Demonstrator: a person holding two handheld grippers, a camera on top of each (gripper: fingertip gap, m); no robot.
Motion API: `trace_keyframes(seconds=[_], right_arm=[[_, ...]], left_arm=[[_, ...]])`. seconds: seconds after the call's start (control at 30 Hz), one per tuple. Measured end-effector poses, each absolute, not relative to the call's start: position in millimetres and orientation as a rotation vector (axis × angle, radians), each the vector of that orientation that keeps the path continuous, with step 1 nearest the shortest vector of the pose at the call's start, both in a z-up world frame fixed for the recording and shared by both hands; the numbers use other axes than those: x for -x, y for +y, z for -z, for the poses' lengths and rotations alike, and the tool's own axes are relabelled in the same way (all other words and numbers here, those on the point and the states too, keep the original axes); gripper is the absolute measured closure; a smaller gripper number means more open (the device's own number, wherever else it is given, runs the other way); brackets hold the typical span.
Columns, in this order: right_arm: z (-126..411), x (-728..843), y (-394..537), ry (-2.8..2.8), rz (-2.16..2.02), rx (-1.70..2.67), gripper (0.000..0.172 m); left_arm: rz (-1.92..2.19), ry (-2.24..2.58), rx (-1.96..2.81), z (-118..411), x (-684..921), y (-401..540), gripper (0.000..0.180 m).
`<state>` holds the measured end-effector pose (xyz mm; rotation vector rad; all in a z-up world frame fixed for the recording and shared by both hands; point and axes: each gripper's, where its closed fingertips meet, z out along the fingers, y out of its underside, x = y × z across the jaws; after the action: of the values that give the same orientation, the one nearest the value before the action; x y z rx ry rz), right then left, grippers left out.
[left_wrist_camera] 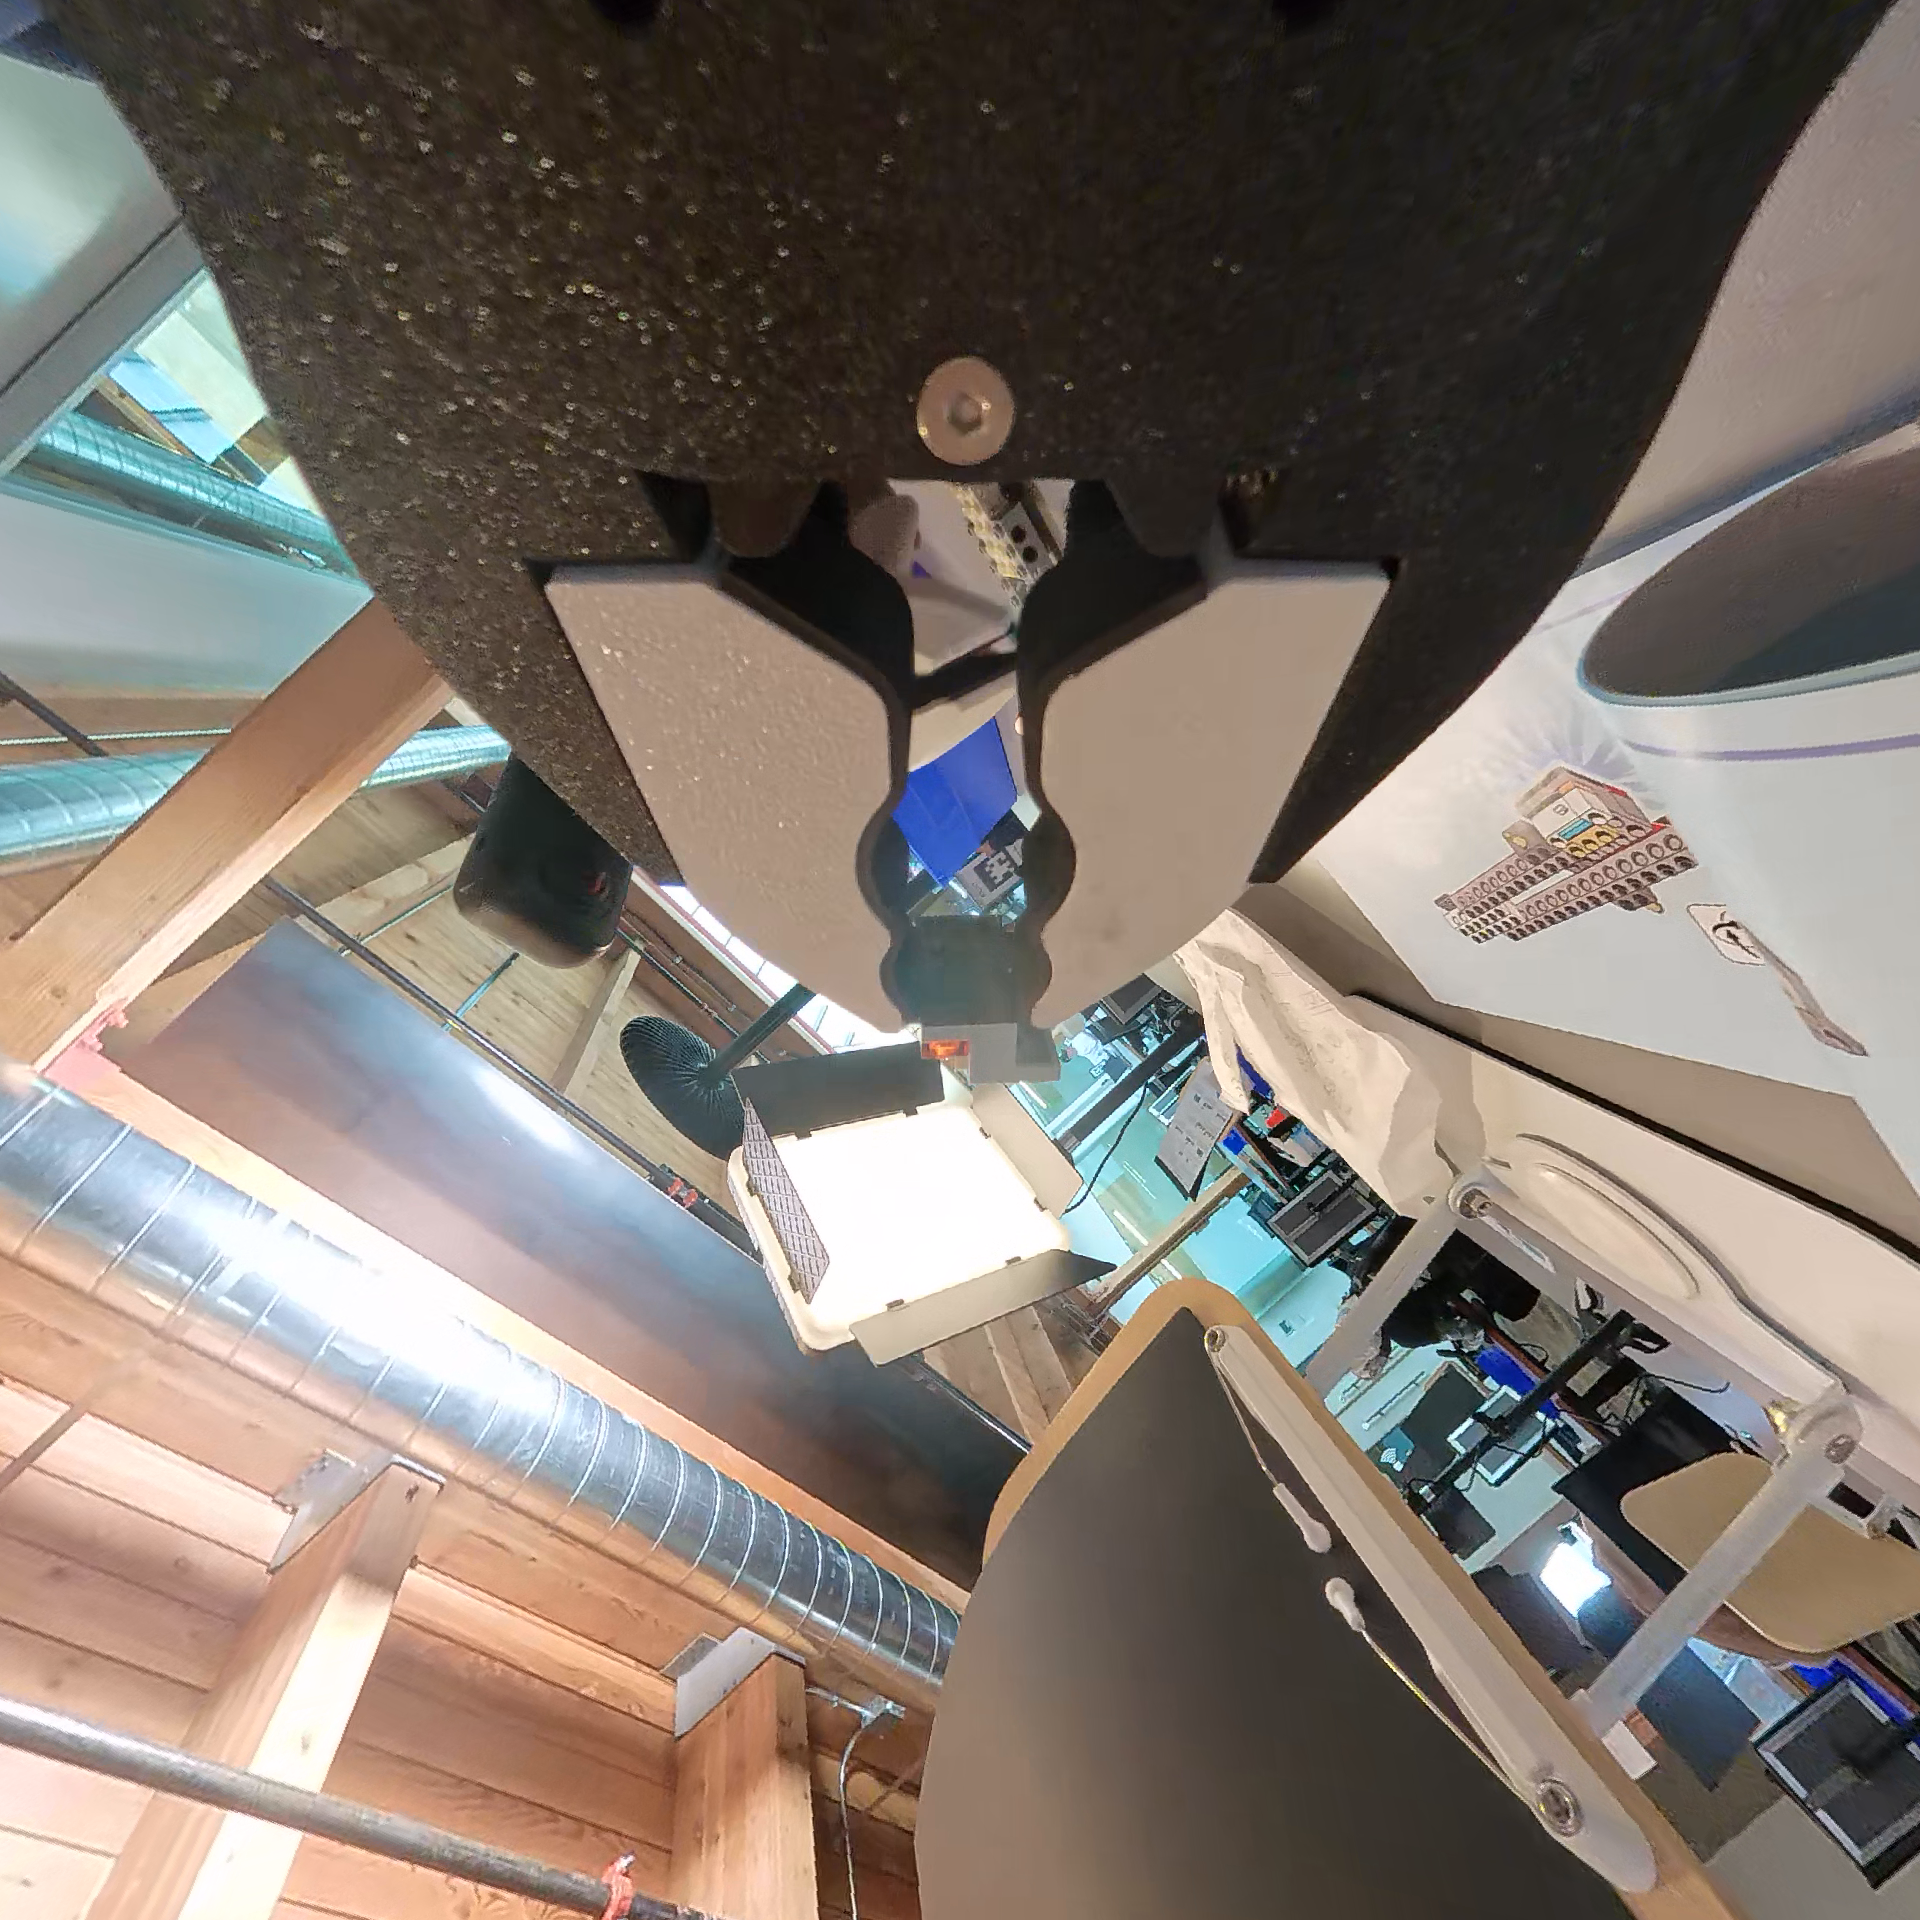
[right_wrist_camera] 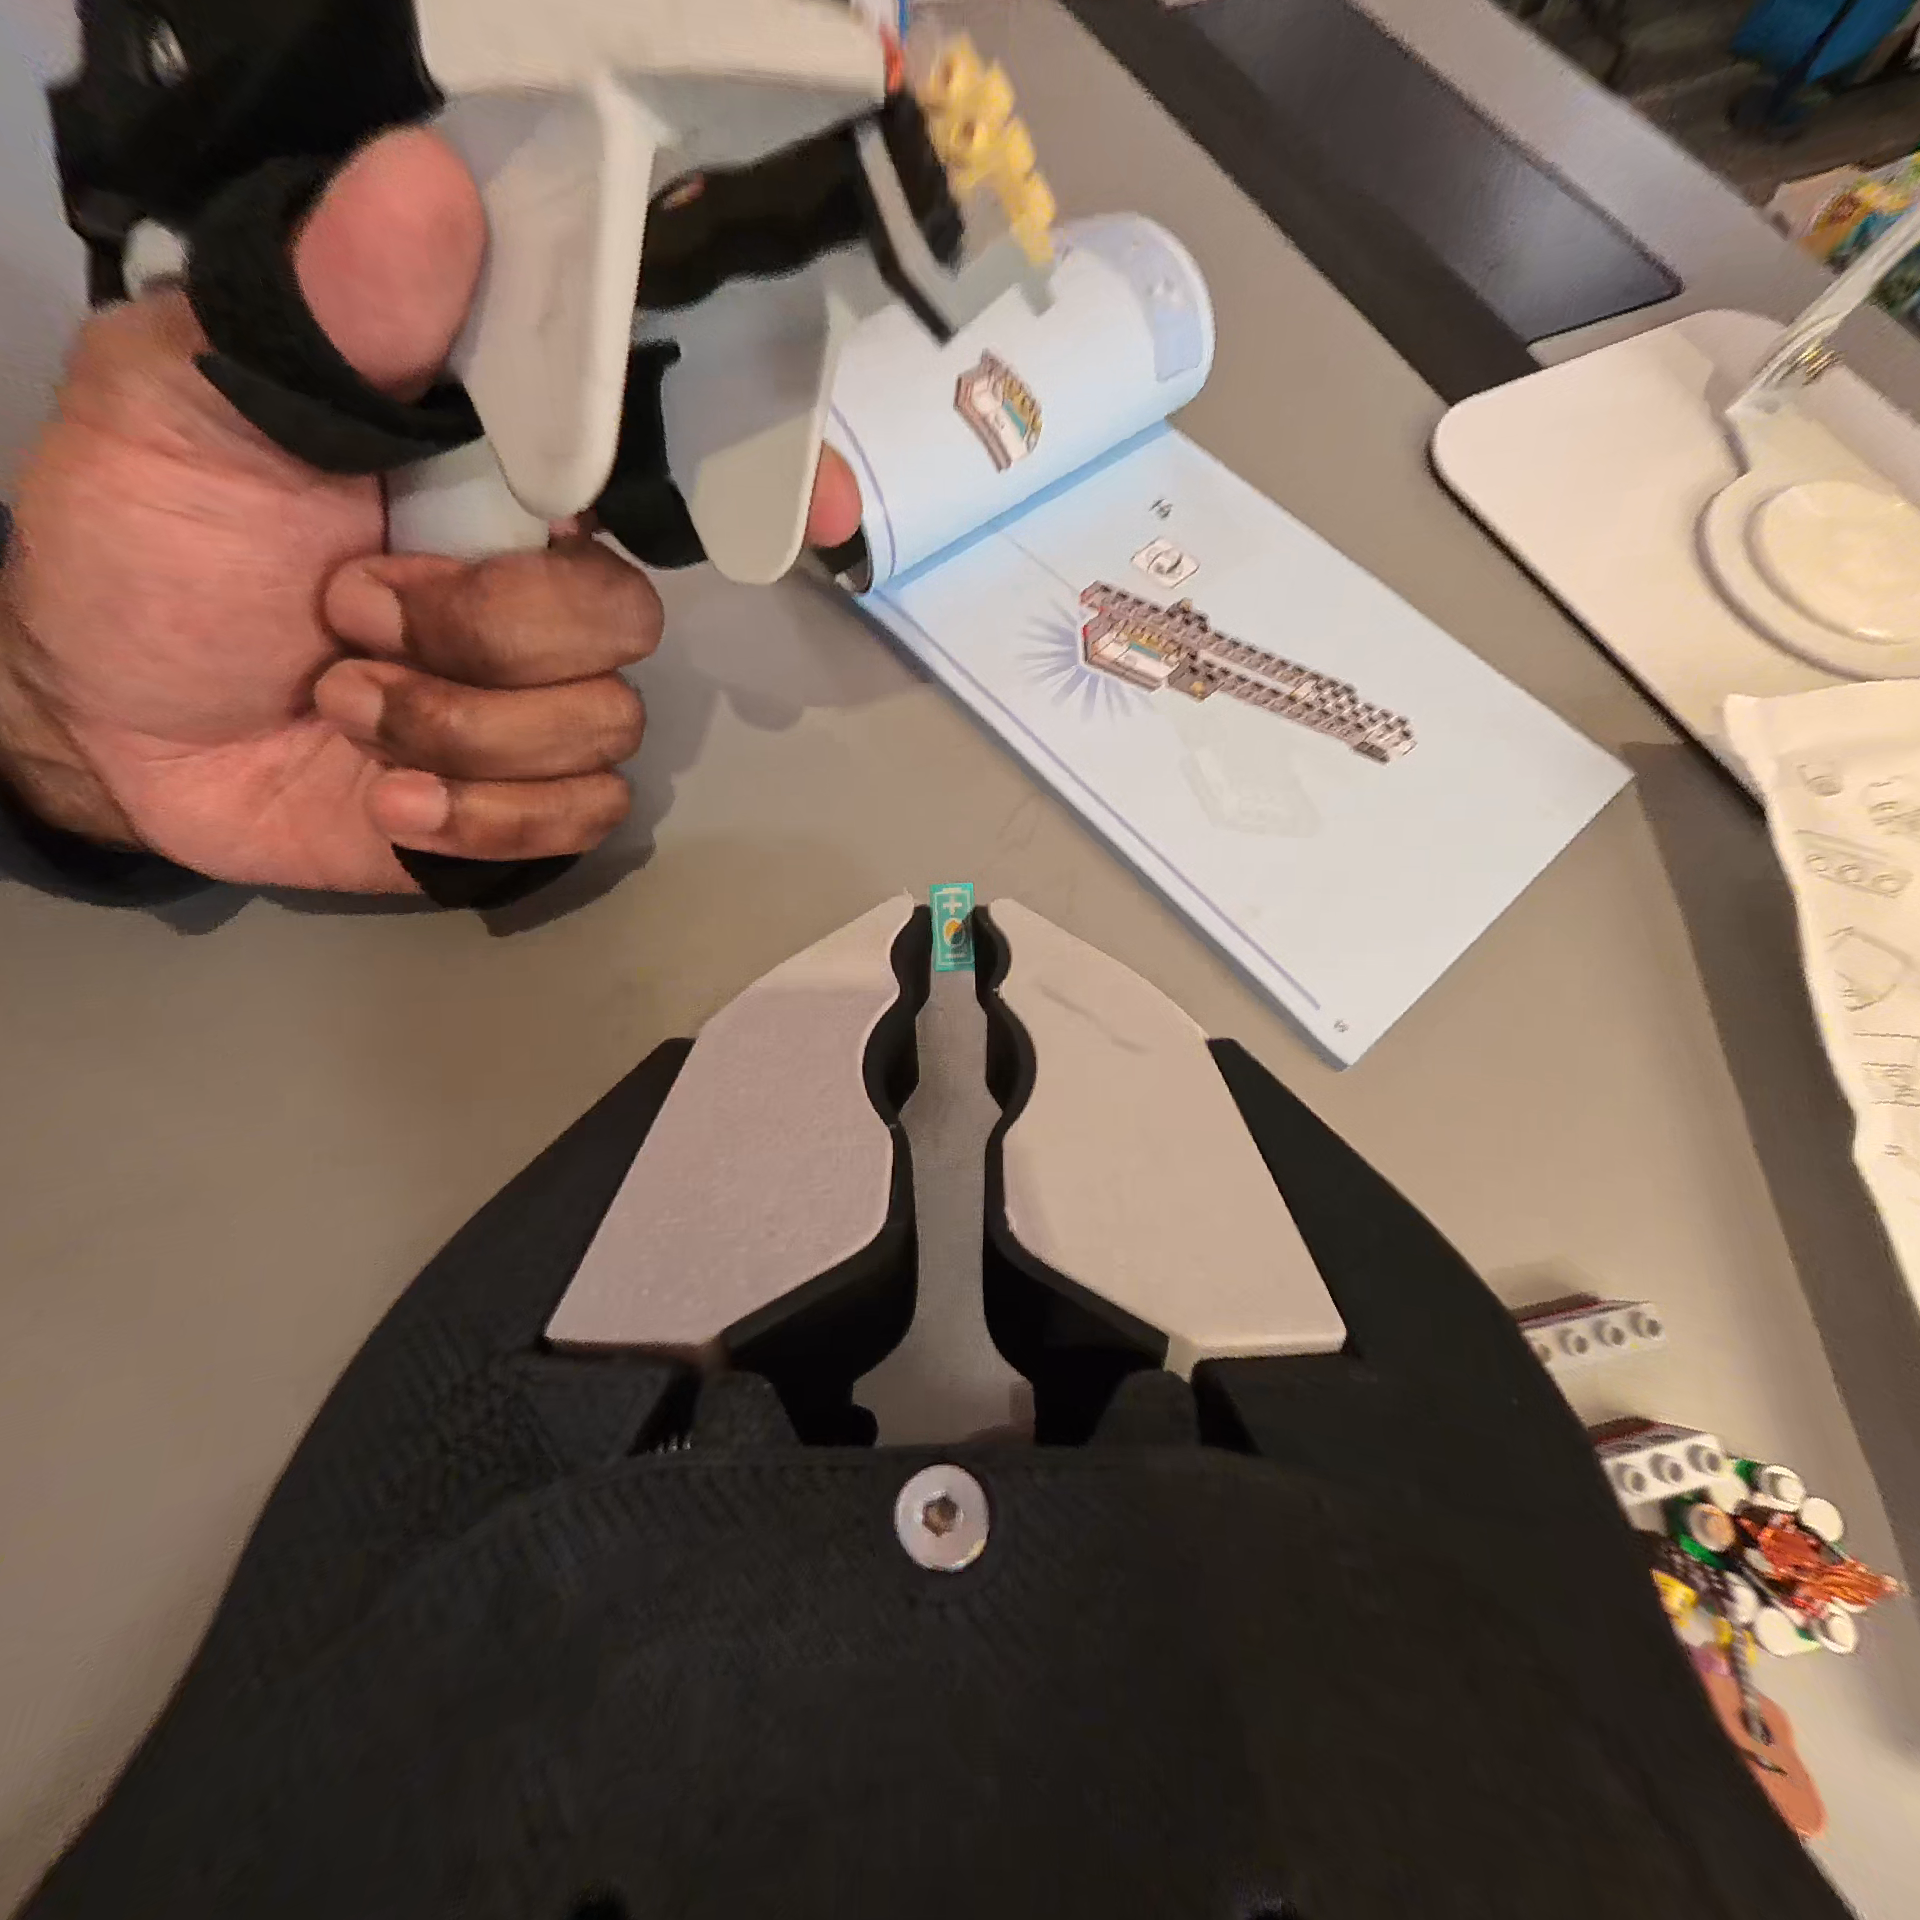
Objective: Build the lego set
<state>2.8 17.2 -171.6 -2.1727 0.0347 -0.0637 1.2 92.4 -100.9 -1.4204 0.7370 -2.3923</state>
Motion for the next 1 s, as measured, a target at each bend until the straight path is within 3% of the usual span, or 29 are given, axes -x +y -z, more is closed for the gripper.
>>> trace_keyframes(seconds=[0.37, 1.0], right_arm=[[78, -16, 56, -0.027, 0.084, 1.964, 0.164], [101, -11, 78, -0.052, -0.058, 2.11, 0.164]], left_arm=[[2.416, 0.722, 1.425, 102, -4, 94, 0.164], [2.542, 0.761, 1.512, 108, -10, 76, 0.164]])
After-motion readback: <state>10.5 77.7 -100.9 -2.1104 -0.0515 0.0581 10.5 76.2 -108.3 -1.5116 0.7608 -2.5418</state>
